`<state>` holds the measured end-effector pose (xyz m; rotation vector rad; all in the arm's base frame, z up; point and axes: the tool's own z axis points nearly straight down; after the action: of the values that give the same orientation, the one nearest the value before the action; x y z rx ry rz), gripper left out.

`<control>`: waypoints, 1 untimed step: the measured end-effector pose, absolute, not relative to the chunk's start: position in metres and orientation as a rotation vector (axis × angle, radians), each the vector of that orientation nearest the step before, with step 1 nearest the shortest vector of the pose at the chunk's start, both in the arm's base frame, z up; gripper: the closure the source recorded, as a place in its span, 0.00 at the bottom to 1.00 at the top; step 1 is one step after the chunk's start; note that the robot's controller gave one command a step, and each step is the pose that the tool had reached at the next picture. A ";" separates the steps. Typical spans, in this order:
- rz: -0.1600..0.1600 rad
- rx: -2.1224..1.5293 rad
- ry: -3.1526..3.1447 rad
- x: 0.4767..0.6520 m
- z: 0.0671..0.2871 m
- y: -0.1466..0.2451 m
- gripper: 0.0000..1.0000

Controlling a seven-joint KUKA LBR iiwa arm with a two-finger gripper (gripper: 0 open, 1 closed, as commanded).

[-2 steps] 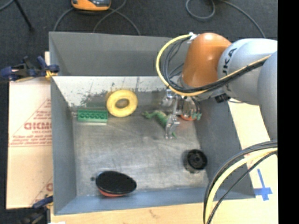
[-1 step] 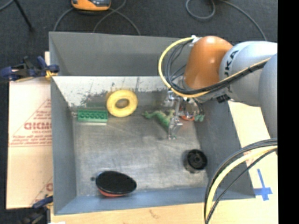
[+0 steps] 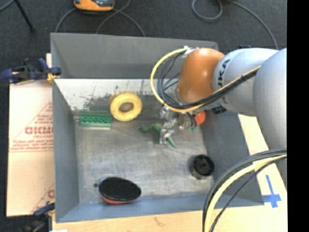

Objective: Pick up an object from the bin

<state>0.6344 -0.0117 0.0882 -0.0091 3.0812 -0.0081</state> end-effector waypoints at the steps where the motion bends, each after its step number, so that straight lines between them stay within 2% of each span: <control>1: -0.008 -0.009 3.081 0.634 0.088 -0.012 1.00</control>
Offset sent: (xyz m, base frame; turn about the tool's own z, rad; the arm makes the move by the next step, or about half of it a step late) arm 0.0008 -0.0024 0.1007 0.0290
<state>0.6344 -0.0117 0.0882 -0.0091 3.0812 -0.0081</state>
